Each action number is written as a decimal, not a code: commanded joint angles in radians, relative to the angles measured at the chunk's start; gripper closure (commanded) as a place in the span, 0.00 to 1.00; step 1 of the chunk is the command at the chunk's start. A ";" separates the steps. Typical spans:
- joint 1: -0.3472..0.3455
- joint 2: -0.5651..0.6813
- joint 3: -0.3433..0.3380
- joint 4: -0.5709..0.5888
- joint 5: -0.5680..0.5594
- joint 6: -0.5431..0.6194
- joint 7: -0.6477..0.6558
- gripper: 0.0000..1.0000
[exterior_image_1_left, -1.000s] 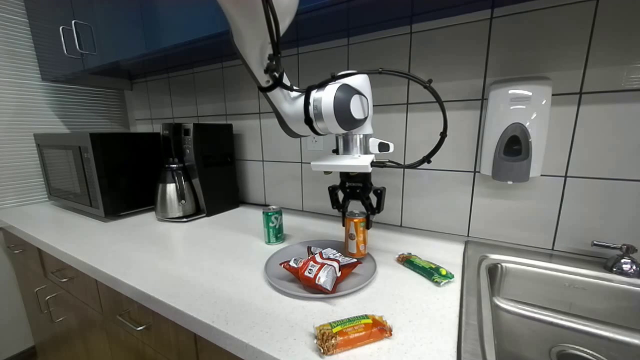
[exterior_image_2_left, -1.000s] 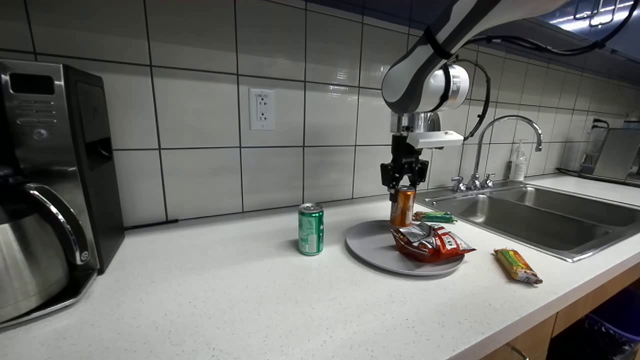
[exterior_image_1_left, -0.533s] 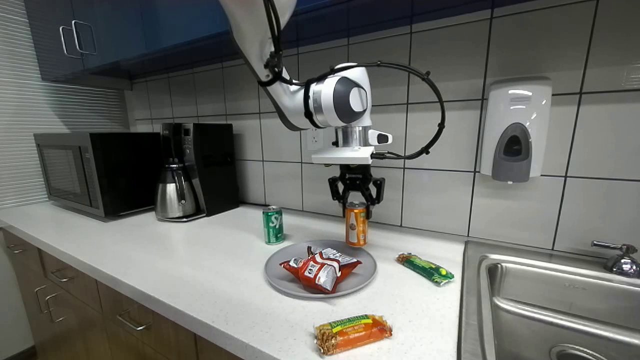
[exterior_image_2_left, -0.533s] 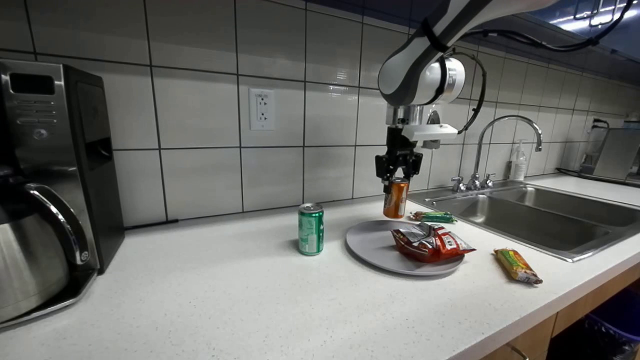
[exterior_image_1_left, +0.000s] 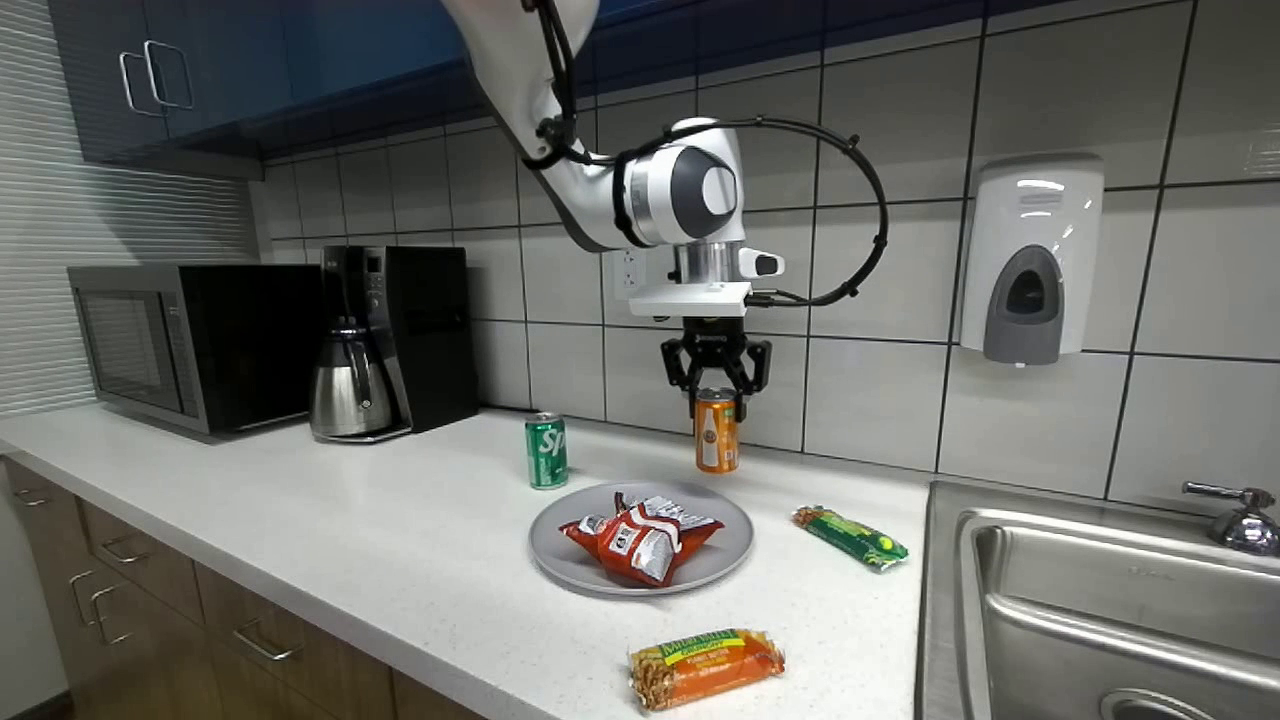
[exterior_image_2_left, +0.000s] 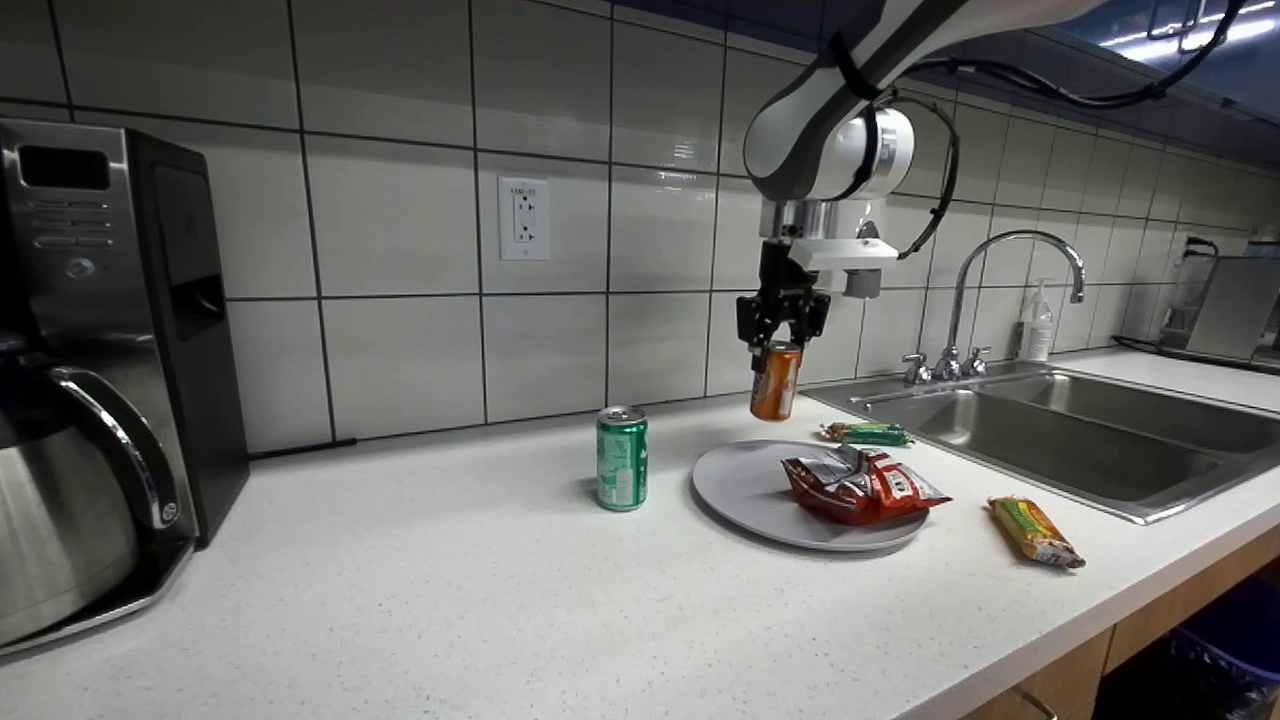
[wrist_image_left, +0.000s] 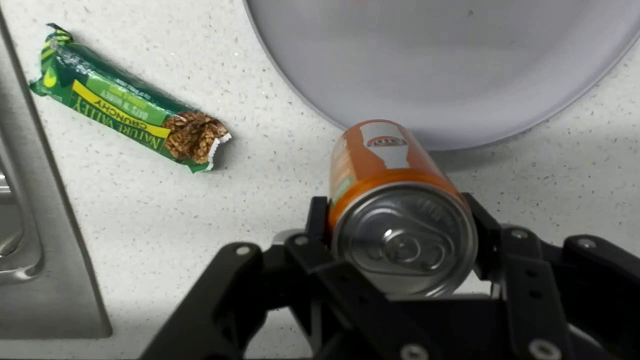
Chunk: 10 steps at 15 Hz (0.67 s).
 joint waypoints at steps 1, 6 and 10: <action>-0.018 0.060 0.017 0.120 0.014 -0.057 -0.029 0.62; -0.018 0.135 0.017 0.222 0.013 -0.096 -0.028 0.62; -0.019 0.185 0.017 0.287 0.012 -0.126 -0.029 0.62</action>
